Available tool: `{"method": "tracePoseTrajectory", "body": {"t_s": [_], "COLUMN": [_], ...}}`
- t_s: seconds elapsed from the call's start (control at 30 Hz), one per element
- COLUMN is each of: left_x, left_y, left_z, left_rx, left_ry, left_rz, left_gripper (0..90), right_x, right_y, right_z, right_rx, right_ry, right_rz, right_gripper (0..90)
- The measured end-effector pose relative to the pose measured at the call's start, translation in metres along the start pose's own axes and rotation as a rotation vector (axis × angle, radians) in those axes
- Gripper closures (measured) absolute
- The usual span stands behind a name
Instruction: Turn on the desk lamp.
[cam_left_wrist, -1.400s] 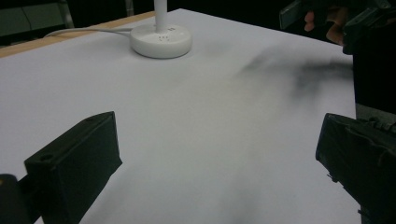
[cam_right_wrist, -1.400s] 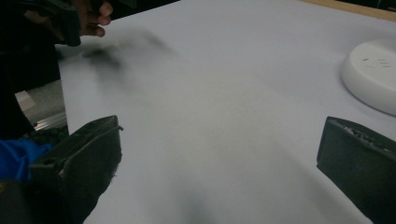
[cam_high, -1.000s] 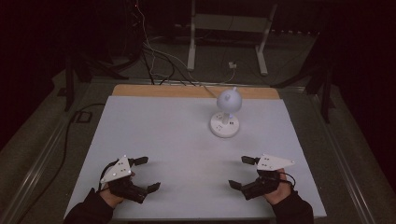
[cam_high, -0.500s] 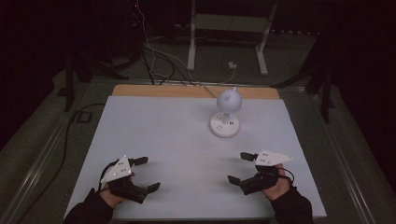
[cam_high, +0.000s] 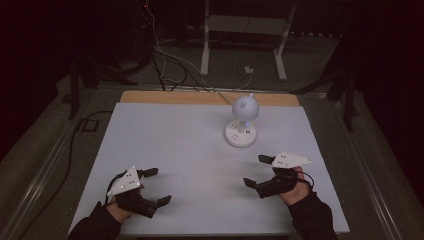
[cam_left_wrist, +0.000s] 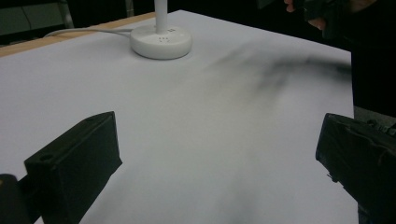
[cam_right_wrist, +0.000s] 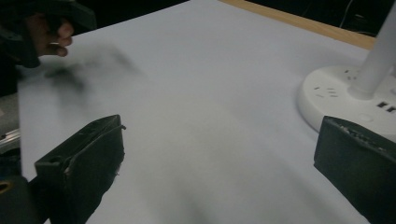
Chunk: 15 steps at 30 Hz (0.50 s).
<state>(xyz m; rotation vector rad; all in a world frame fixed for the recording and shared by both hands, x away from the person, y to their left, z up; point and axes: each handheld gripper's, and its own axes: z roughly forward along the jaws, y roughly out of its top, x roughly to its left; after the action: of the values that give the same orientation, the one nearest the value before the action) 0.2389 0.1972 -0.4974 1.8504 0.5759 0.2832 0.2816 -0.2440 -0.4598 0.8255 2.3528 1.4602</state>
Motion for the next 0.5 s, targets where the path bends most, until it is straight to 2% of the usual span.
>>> {"method": "tracePoseTrajectory", "body": {"t_s": [0.5], "left_x": [0.000], "left_y": [0.000], "left_z": [0.000], "left_rx": [0.000], "left_ry": [-0.003], "left_rz": [-0.002], "left_gripper": [0.3], "right_x": [-0.014], "right_y": [0.012], "right_z": [0.008], "right_rx": [-0.010], "right_ry": [-0.029], "right_rz": [0.015], "right_gripper": [1.5]}}
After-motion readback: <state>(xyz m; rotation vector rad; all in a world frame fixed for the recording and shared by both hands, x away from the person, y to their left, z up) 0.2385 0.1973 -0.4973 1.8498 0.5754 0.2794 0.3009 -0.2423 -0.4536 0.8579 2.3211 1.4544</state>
